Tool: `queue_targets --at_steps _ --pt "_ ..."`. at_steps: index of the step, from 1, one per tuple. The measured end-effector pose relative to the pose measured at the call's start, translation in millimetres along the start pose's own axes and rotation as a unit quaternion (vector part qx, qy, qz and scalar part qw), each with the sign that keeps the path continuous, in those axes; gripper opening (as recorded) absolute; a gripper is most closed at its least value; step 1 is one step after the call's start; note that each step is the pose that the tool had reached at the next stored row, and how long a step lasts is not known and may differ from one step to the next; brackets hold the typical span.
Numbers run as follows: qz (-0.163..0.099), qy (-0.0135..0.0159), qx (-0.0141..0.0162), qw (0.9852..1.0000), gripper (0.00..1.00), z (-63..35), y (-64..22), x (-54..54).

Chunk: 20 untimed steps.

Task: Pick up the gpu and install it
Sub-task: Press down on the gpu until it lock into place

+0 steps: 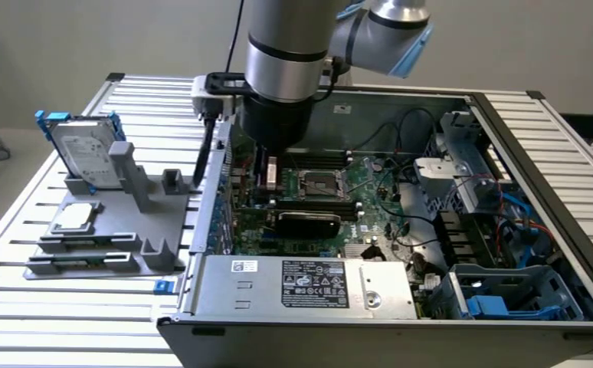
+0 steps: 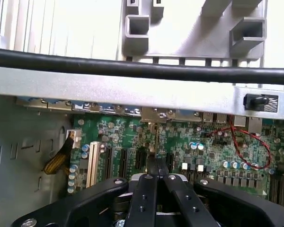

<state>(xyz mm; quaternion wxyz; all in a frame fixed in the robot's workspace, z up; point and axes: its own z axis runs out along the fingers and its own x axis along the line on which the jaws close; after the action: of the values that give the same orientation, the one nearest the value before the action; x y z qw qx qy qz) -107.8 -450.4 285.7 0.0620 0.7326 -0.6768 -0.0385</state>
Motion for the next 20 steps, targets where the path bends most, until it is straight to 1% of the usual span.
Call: queue_targets --at_steps 4,5,7,8,10,11,14,17,20 --pt "0.002 0.0146 -0.0087 0.9999 0.11 0.1 1.3 -0.1" --pt "0.002 0.0177 -0.0111 0.9998 0.11 0.1 1.6 -0.1" --pt "0.003 0.0226 -0.0165 0.9996 0.11 0.2 2.1 -0.2" --pt "0.003 0.0242 -0.0196 0.9995 0.11 0.3 2.5 -0.2" --pt "0.003 0.0262 -0.0265 0.9993 0.11 0.4 3.0 -0.3" --pt "0.003 0.0268 -0.0302 0.9992 0.11 0.4 3.2 -0.3" --pt "0.002 0.0270 -0.0406 0.9988 0.11 -0.3 3.5 -0.2" --pt "0.002 0.0264 -0.0474 0.9985 0.11 -1.9 4.0 -0.3" --pt "0.001 0.0262 -0.0528 0.9983 0.11 -2.5 4.7 -0.3"
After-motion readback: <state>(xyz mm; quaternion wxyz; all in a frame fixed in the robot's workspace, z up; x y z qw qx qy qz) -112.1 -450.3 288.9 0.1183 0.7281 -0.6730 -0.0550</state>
